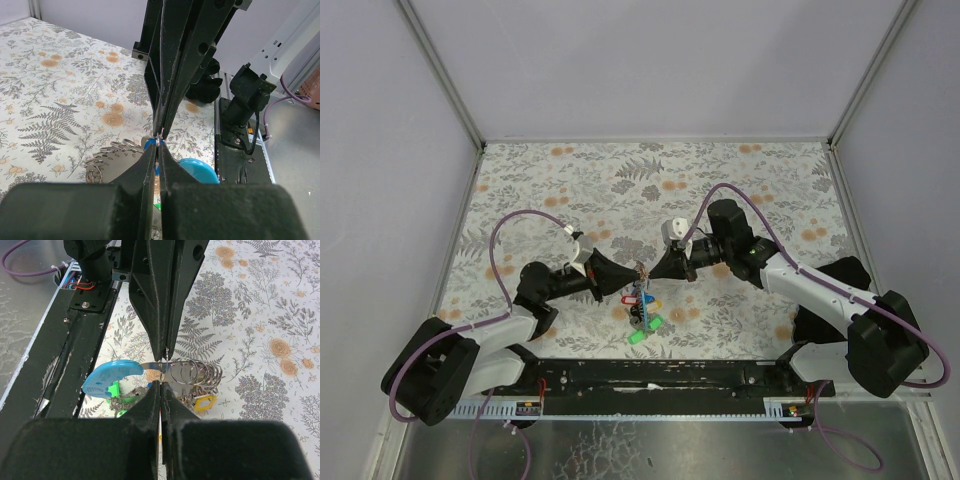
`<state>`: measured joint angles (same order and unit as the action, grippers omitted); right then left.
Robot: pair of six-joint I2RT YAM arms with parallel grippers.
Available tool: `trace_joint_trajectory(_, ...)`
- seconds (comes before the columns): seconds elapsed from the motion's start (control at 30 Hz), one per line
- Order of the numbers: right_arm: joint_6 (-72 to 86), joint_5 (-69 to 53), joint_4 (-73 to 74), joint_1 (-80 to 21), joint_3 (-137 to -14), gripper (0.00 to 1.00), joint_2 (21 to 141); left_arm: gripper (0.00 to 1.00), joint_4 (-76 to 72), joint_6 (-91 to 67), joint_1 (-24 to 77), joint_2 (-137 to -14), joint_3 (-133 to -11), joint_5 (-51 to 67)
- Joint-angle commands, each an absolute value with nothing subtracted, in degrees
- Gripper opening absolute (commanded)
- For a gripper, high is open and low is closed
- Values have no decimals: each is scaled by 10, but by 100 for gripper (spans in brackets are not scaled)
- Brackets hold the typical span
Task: Put the keys on the keyring
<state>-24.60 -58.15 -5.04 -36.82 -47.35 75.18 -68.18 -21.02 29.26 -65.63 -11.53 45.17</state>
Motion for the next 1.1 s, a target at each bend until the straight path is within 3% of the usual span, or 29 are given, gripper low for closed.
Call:
trace_joint_trajectory(0.0, -249, -603, -56, -374, -487, 0, 744, 0, -743, -213, 295, -655, -132, 456)
trace_joint_trajectory(1.07, -237, -574, -74, -374, -479, 0, 749, 0, -752, -219, 295, -661, -135, 464)
